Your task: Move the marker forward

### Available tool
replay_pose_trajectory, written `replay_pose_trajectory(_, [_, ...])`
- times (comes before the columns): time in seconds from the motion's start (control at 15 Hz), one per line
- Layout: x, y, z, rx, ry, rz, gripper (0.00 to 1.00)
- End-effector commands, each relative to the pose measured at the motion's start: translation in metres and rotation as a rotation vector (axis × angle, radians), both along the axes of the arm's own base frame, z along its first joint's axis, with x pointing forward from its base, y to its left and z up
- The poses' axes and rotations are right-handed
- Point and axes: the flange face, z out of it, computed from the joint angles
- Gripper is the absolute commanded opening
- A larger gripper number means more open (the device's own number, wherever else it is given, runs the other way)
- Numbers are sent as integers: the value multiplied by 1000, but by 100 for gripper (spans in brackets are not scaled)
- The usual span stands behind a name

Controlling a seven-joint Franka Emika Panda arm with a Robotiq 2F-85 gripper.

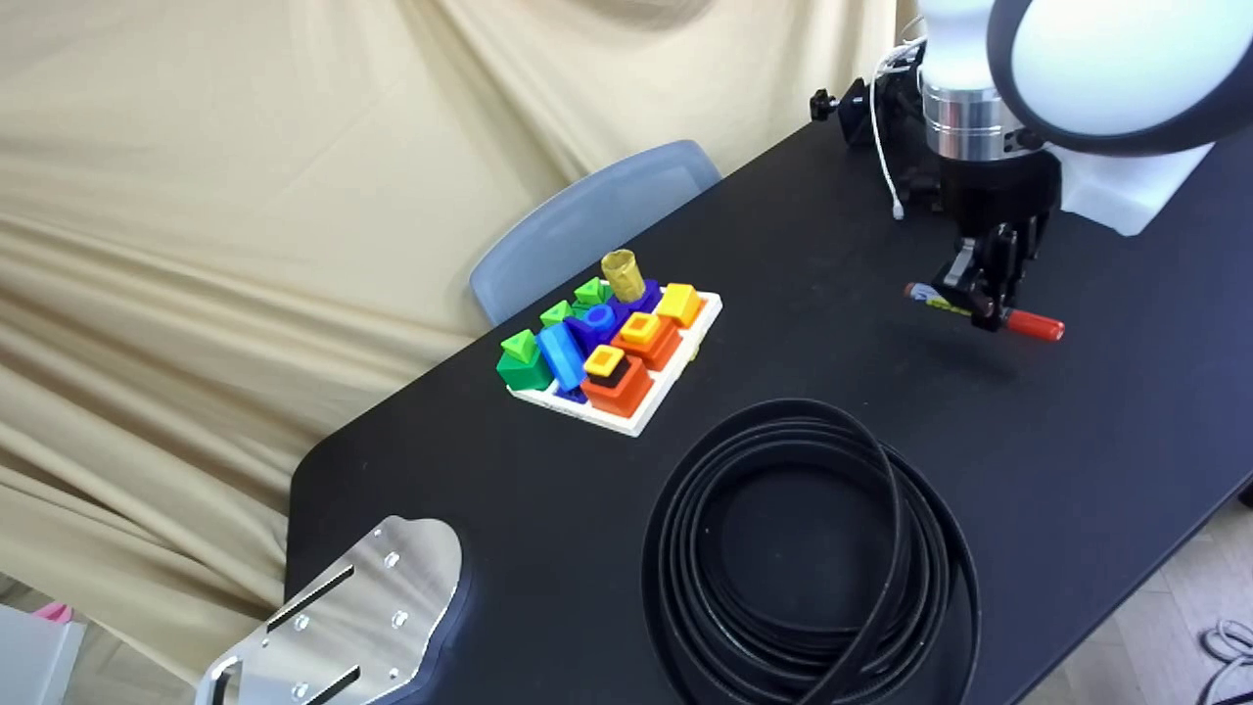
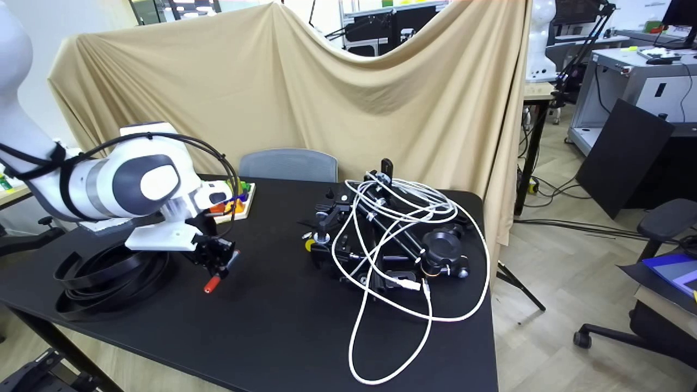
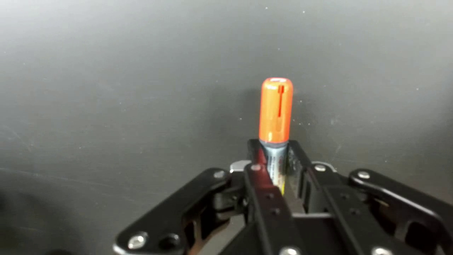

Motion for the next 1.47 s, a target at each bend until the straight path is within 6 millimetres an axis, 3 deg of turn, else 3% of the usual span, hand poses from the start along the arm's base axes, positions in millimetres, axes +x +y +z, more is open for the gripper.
replay_pose_trajectory(0.0, [-1, -8, -9, 0, -6, -39, 5])
replay_pose_trajectory(0.53, [2, -14, -28, -8, -25, -63, 5])
replay_pose_trajectory(0.6, [2, -15, -29, -9, -20, -67, 46])
replay_pose_trajectory(0.67, [2, -15, -30, -10, -19, -70, 47])
replay_pose_trajectory(1.2, [5, -10, -4, 2, -25, -117, 100])
replay_pose_trajectory(1.4, [10, -11, 13, 7, -8, -139, 100])
